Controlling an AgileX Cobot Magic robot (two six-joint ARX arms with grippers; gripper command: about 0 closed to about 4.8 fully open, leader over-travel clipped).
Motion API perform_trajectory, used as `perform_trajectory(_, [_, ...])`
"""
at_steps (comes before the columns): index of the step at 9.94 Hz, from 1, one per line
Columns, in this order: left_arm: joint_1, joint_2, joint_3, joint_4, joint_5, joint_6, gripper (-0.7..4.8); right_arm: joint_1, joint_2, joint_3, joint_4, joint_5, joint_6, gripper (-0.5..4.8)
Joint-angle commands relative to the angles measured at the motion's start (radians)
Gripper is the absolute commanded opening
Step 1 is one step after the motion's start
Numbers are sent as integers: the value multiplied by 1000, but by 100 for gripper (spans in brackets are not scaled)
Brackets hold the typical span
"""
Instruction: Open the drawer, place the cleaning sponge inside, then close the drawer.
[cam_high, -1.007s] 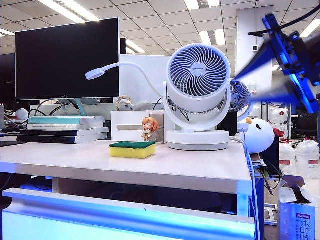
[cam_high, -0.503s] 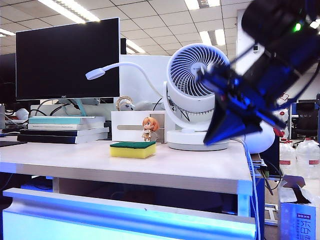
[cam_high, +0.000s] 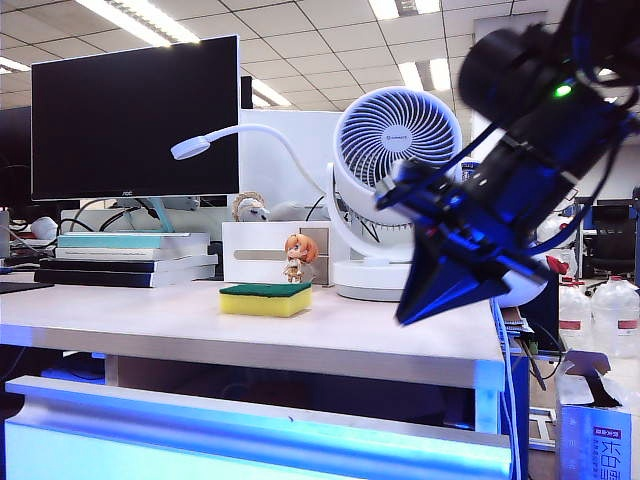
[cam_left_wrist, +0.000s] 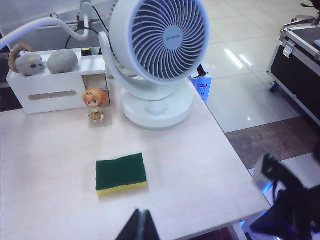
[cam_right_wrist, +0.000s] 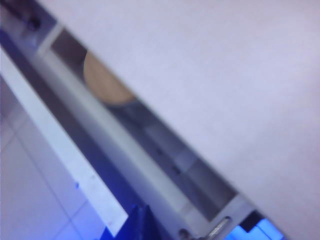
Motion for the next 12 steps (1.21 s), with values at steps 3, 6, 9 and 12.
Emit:
perform_trajectory(3, [0, -6, 5, 16, 7, 0, -5, 79, 139, 164, -286, 108, -69, -9])
perform_trajectory(6, [0, -6, 5, 16, 6, 1, -5, 79, 227, 264, -384, 84, -69, -9])
perform_trajectory(9, [0, -6, 5, 16, 6, 1, -5, 79, 256, 303, -428, 67, -68, -9])
perform_trajectory(12, [0, -6, 5, 17, 6, 3, -5, 79, 286, 319, -453, 43, -40, -9])
